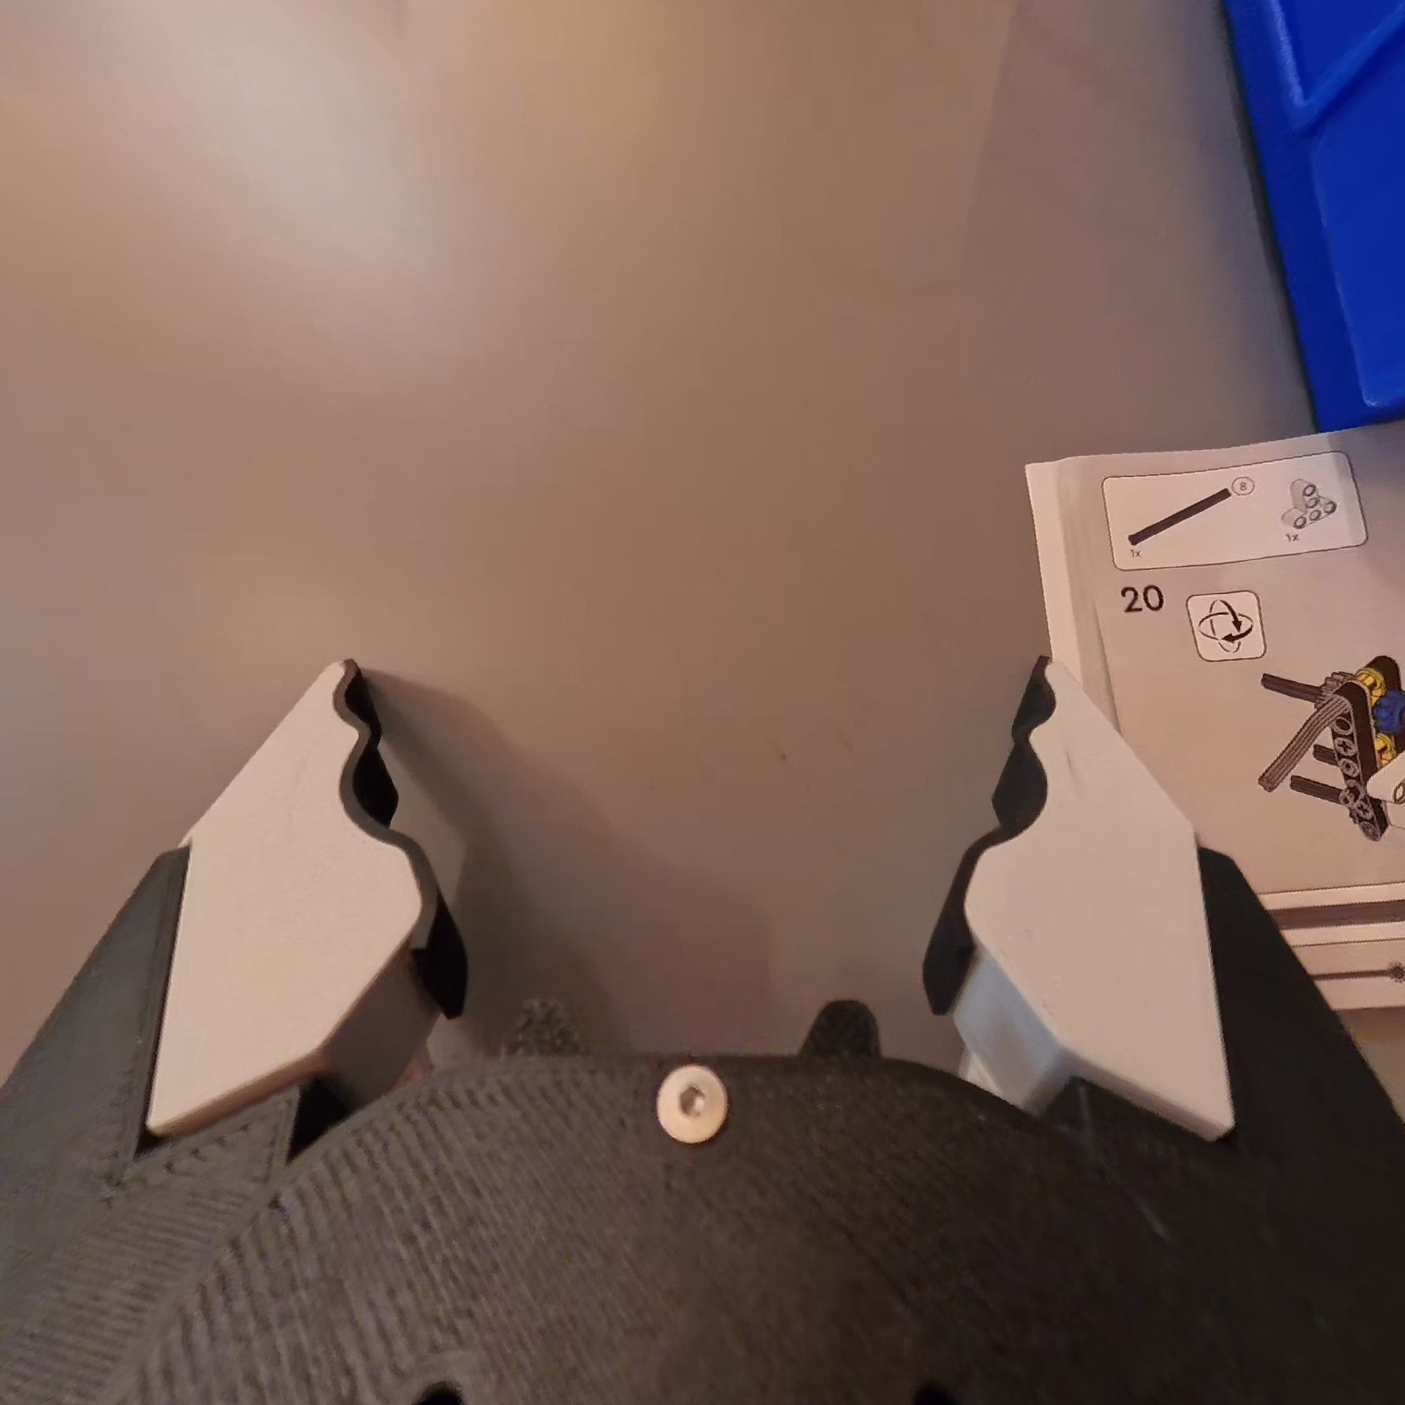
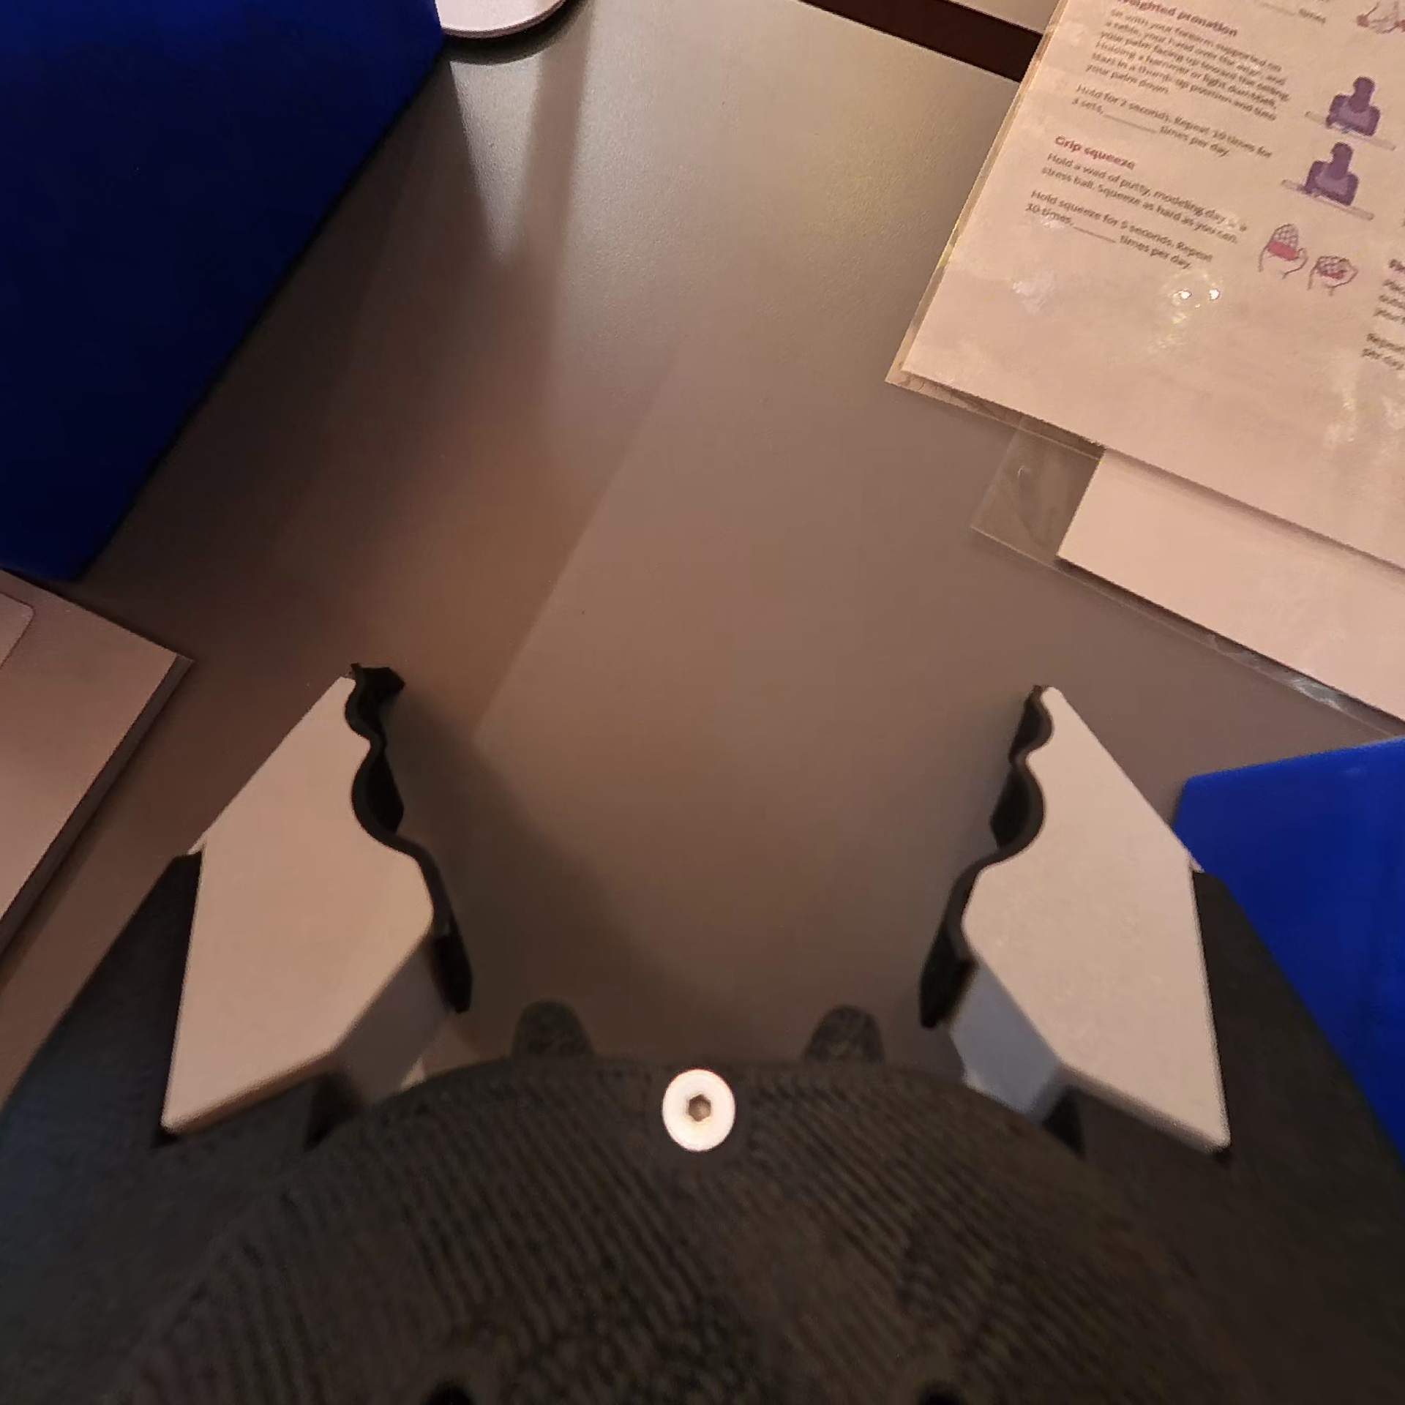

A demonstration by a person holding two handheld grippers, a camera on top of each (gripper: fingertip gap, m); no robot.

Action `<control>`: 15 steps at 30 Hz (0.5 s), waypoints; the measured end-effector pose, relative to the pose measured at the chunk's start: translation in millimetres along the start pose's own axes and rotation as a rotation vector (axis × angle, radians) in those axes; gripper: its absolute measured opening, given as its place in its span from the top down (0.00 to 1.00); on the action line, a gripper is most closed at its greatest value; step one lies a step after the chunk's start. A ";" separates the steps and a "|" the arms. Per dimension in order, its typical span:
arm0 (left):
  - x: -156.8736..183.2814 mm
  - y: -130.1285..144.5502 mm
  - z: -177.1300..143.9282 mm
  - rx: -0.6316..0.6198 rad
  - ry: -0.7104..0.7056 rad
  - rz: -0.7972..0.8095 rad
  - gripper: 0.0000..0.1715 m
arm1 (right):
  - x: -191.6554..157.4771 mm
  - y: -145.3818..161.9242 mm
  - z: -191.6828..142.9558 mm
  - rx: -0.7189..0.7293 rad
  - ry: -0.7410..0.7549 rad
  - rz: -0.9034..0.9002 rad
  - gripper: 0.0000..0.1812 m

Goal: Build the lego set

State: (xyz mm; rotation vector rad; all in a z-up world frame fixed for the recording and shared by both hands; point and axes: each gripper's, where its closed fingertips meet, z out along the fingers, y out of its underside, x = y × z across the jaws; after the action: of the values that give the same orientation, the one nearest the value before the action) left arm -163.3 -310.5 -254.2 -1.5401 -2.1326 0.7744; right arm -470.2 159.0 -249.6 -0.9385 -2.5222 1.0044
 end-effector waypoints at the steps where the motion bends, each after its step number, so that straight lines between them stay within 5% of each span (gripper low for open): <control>1: 0.0 -0.2 0.2 -0.011 0.008 0.009 0.06 | 0.0 0.0 0.1 0.000 0.000 0.000 0.13; 2: 0.0 -0.4 0.0 -0.019 0.010 0.019 0.07 | 0.0 0.0 0.1 0.000 0.000 -0.001 0.13; 5: 6.1 -17.0 -19.0 0.067 0.019 0.045 0.34 | -0.6 2.2 -2.8 -0.073 0.006 0.017 0.16; 8: 26.7 -46.6 -69.0 0.284 -0.006 0.139 0.37 | -10.5 -1.8 -35.8 -0.218 0.082 -0.011 0.22; 11: 72.7 -54.9 -114.5 0.442 0.077 0.218 0.58 | -53.1 -37.3 -94.7 -0.012 0.109 -0.146 0.24; 13: 120.1 -46.5 -133.0 0.507 0.249 0.196 1.00 | -100.9 -47.8 -136.9 0.146 0.040 -0.204 0.25; 15: 173.8 -29.6 -146.7 0.537 0.474 0.133 1.00 | -144.8 -45.9 -173.7 0.298 -0.009 -0.186 0.42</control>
State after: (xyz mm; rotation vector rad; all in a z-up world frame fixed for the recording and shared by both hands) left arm -150.6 -122.8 -123.0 -1.4000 -1.3554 0.8360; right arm -303.0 128.4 -93.6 -0.6036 -2.3263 1.2779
